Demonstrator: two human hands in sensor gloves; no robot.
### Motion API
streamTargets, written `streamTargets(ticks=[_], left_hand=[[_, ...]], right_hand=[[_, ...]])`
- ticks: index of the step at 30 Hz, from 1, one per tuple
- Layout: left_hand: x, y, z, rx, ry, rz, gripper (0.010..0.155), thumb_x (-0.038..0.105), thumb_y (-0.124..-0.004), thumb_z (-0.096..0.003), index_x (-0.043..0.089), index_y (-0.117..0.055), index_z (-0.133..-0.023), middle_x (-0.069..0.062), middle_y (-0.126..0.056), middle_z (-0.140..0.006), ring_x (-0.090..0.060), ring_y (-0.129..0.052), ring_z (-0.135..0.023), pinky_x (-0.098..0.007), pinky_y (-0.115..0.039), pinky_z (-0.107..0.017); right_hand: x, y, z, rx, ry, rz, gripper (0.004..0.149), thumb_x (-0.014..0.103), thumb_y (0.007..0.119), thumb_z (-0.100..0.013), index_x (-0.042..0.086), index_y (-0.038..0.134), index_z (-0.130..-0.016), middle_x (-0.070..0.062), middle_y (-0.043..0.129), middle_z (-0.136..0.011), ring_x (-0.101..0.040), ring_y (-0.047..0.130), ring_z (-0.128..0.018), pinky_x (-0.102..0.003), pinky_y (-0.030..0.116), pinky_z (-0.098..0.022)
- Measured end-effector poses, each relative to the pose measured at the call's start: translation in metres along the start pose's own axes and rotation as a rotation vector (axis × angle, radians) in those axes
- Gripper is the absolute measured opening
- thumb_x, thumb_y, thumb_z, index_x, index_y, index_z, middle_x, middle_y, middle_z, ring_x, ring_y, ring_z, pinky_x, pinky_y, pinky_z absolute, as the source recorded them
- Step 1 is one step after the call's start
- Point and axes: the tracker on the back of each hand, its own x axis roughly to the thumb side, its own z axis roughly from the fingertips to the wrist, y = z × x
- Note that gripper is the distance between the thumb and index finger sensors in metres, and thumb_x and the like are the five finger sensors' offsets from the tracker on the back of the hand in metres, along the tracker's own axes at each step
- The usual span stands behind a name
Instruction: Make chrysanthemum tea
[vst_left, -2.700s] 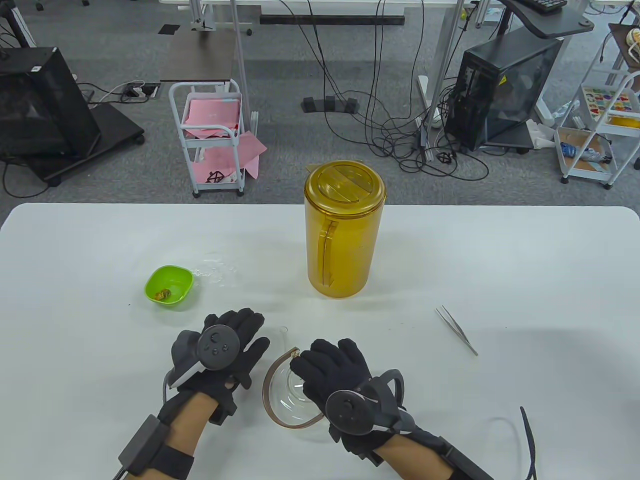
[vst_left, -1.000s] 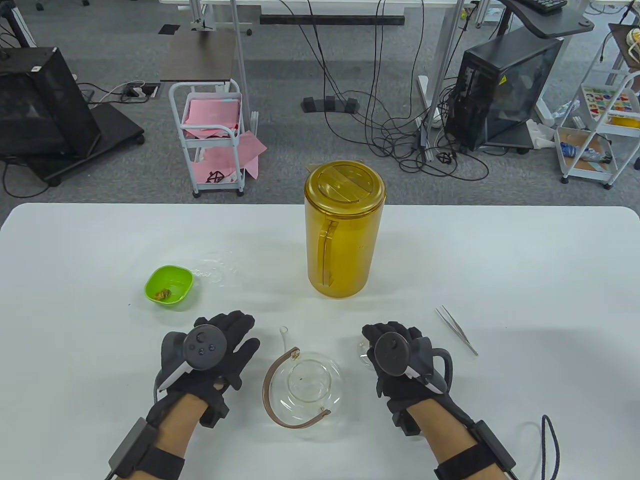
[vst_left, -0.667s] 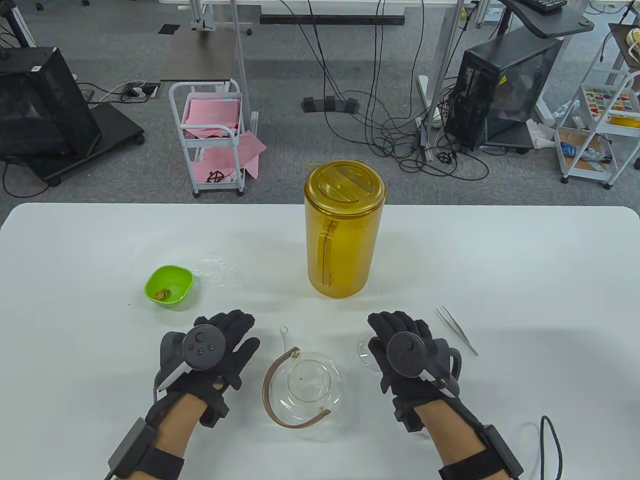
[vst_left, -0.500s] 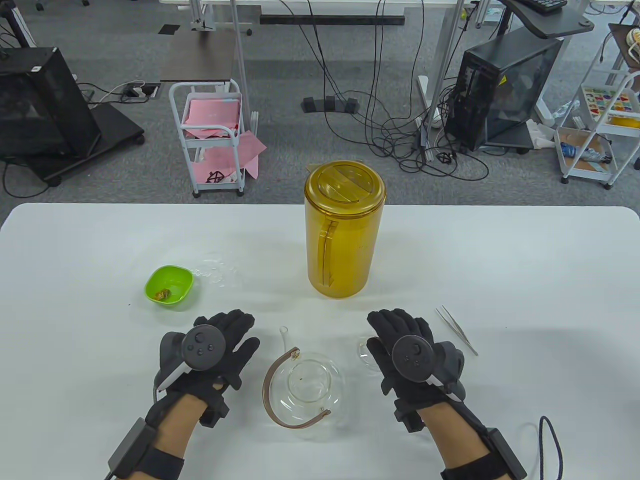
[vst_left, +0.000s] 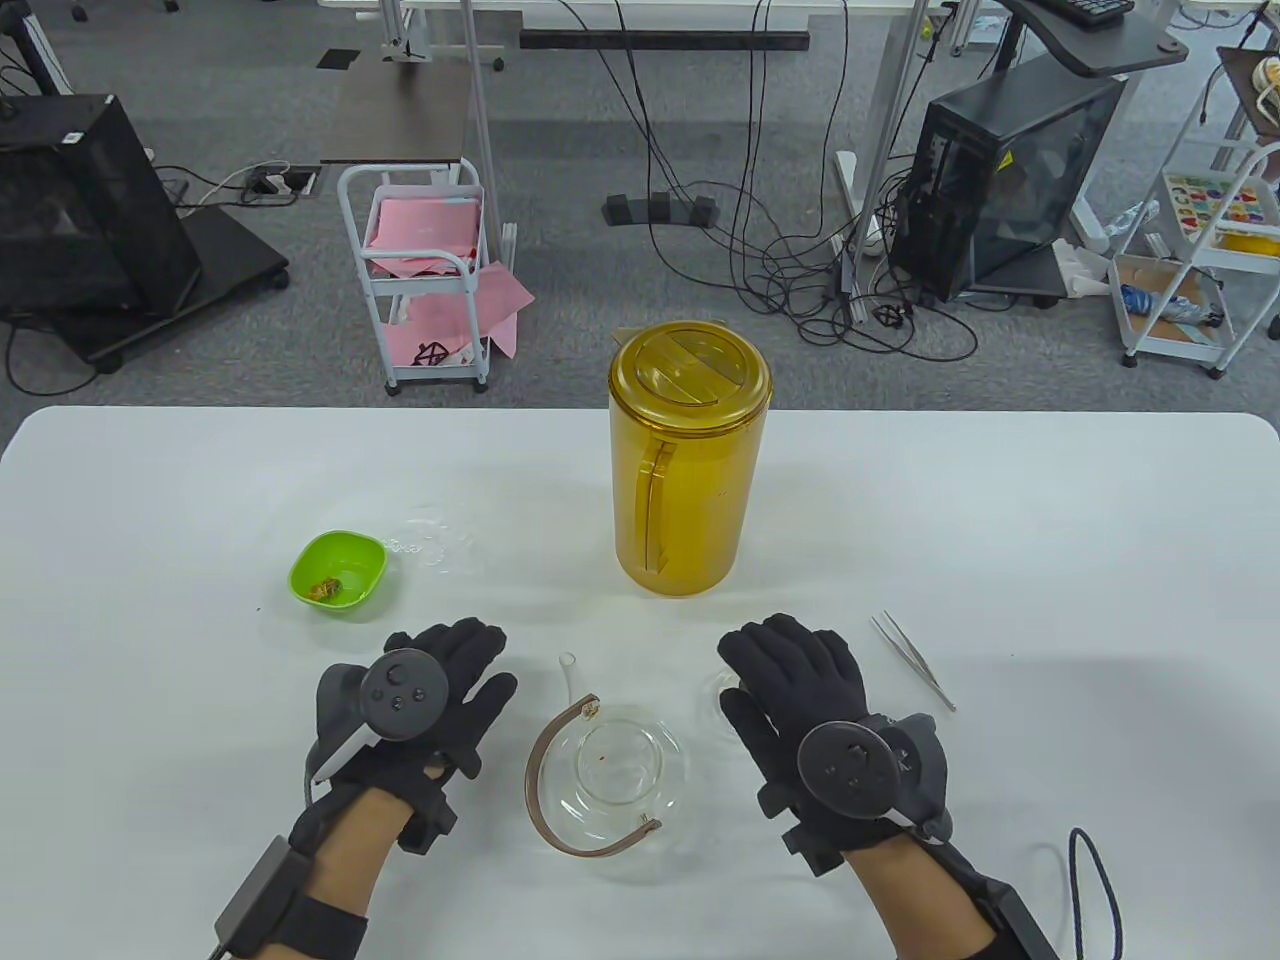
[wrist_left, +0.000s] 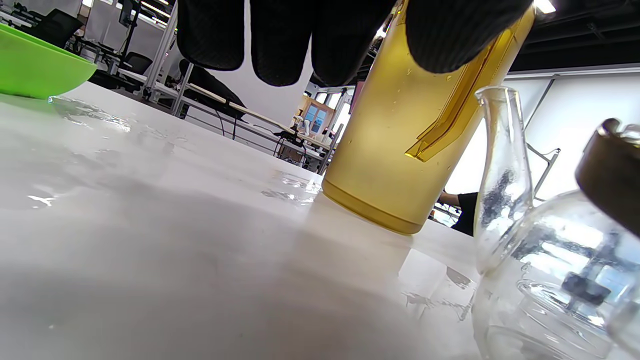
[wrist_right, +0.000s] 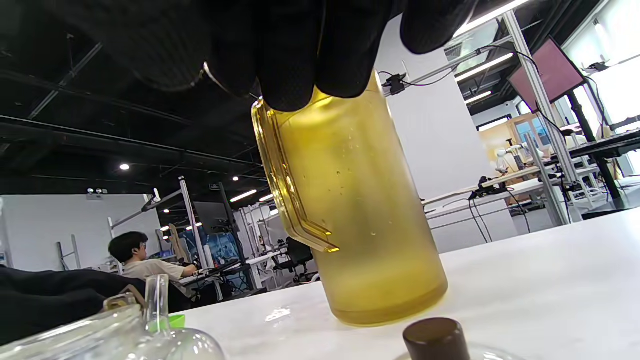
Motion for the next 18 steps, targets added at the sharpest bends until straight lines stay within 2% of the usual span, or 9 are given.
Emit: streamTargets(ticks=[6,9,11,14,18], left_hand=[[-0.005,0.005,0.0,0.04,0.041,-0.007,0.063,0.057,-0.072,-0.0566,0.024,-0.065,-0.11,-0.013,-0.066,-0.119,-0.049,-0.06,-0.106,-0.071,-0.035,-0.075],[-0.017,0.018,-0.001,0.137,0.128,-0.01,0.063,0.056,-0.073,-0.0566,0.024,-0.064,-0.111,-0.015,-0.06,-0.121,-0.05,-0.057,-0.107,-0.071,-0.033,-0.075],[-0.031,0.03,-0.002,0.208,0.249,-0.006,0.065,0.056,-0.074,-0.0569,0.025,-0.061,-0.112,-0.017,-0.052,-0.123,-0.051,-0.051,-0.108,-0.071,-0.031,-0.075],[-0.064,0.043,-0.006,0.24,0.438,0.04,0.07,0.056,-0.075,-0.0567,0.024,-0.052,-0.115,-0.02,-0.043,-0.124,-0.052,-0.045,-0.108,-0.071,-0.028,-0.074],[-0.103,0.045,-0.003,0.243,0.595,0.057,0.074,0.054,-0.077,-0.0565,0.021,-0.048,-0.116,-0.021,-0.046,-0.123,-0.052,-0.048,-0.107,-0.072,-0.027,-0.074]], right_hand=[[0.004,-0.002,0.001,-0.007,-0.026,-0.009,0.054,0.05,0.072,-0.057,0.032,0.066,-0.107,0.004,0.068,-0.111,-0.031,0.068,-0.108,-0.064,0.051,-0.076],[0.005,-0.001,0.001,0.003,-0.031,-0.011,0.054,0.05,0.072,-0.057,0.032,0.066,-0.107,0.004,0.068,-0.111,-0.031,0.069,-0.108,-0.064,0.051,-0.076],[0.005,0.001,0.0,0.012,-0.032,-0.014,0.054,0.05,0.072,-0.057,0.032,0.066,-0.107,0.004,0.068,-0.111,-0.032,0.069,-0.108,-0.064,0.051,-0.076],[0.006,0.001,0.0,0.019,-0.034,-0.012,0.054,0.05,0.072,-0.057,0.032,0.066,-0.108,0.004,0.068,-0.111,-0.032,0.069,-0.108,-0.064,0.051,-0.076],[0.004,-0.001,0.0,0.017,-0.028,-0.012,0.054,0.05,0.072,-0.057,0.032,0.066,-0.108,0.003,0.068,-0.111,-0.032,0.069,-0.108,-0.064,0.051,-0.076]])
